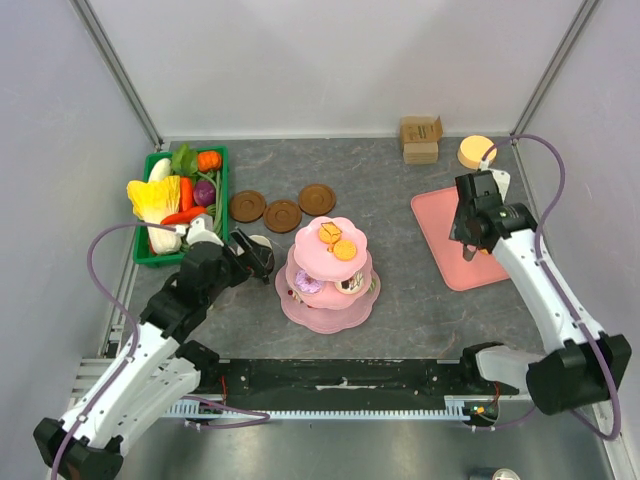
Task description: Serve the afternoon tea
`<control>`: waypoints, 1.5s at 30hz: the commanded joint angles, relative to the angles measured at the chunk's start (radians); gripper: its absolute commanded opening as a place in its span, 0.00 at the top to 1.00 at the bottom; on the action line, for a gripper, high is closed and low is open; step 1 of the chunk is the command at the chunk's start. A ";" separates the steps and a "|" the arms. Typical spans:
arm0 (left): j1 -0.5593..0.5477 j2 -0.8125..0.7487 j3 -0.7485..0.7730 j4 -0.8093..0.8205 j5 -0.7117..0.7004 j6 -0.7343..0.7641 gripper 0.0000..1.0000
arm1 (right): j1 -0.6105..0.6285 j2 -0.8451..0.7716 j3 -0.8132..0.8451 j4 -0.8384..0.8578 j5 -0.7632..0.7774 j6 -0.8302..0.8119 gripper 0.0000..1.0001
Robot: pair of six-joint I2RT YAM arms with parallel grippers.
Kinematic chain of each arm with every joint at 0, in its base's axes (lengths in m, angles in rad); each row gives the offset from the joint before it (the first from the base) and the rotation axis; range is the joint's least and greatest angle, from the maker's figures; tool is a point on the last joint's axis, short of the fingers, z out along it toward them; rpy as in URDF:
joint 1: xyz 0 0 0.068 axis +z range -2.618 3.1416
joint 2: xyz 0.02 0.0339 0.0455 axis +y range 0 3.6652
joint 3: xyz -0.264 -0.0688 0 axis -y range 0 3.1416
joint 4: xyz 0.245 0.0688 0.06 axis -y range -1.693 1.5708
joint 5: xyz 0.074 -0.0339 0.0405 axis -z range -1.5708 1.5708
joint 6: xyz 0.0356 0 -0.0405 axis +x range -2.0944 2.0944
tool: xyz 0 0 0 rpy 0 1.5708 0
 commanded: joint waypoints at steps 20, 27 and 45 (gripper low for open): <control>0.003 -0.046 -0.035 0.087 -0.060 0.095 0.01 | -0.180 0.309 0.089 0.184 0.061 -0.137 0.42; 0.002 -0.037 -0.030 0.080 -0.061 0.095 0.01 | -0.180 0.318 0.075 0.164 0.027 -0.109 0.42; 0.002 -0.063 -0.033 0.067 -0.092 0.086 0.01 | -0.193 0.326 0.055 0.138 0.038 -0.083 0.51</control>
